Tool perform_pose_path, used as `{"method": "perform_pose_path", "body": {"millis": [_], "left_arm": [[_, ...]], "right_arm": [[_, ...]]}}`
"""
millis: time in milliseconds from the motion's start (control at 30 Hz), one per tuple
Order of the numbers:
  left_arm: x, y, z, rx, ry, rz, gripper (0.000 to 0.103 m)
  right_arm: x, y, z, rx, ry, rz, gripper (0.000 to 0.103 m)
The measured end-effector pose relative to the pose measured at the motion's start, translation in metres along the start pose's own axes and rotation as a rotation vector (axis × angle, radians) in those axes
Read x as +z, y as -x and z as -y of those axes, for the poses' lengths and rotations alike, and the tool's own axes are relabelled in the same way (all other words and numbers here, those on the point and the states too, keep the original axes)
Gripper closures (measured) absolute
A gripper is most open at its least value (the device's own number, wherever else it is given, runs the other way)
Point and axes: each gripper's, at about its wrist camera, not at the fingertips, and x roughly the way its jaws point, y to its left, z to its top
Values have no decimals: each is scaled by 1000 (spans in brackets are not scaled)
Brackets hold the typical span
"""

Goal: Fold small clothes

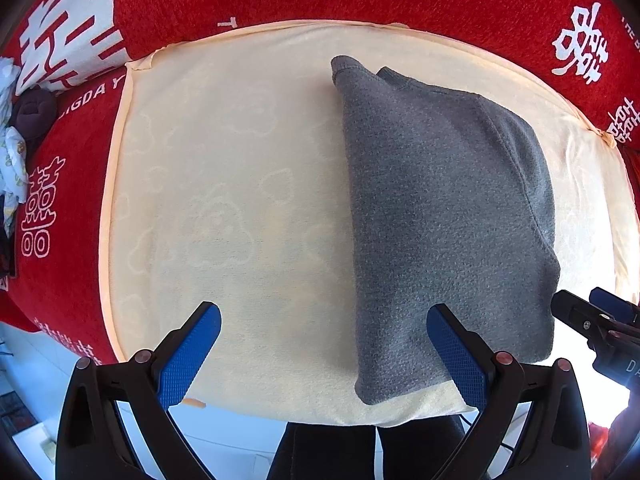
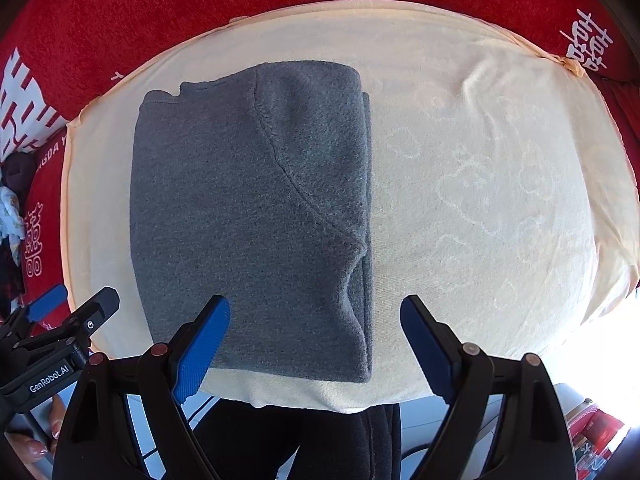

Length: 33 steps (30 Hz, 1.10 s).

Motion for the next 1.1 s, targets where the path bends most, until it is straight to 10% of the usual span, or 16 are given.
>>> {"method": "perform_pose_path", "body": {"millis": [1100], "left_arm": [[4,-10,23,27,-30,26,0]], "right_arm": [[7,-20,13,10,-2,-35,14]]}}
